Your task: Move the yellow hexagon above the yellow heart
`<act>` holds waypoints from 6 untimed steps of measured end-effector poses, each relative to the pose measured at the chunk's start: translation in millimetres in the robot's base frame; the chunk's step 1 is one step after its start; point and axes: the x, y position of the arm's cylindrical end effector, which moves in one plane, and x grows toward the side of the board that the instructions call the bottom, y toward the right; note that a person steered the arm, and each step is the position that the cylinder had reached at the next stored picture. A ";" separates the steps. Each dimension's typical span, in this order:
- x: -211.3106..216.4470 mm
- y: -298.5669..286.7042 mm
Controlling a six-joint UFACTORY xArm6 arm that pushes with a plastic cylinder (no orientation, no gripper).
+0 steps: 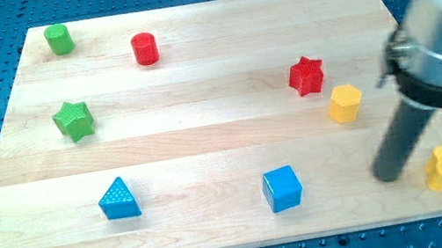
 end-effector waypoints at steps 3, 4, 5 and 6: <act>-87.9 -86.0; -98.0 -112.8; -110.0 -115.8; -110.0 -123.0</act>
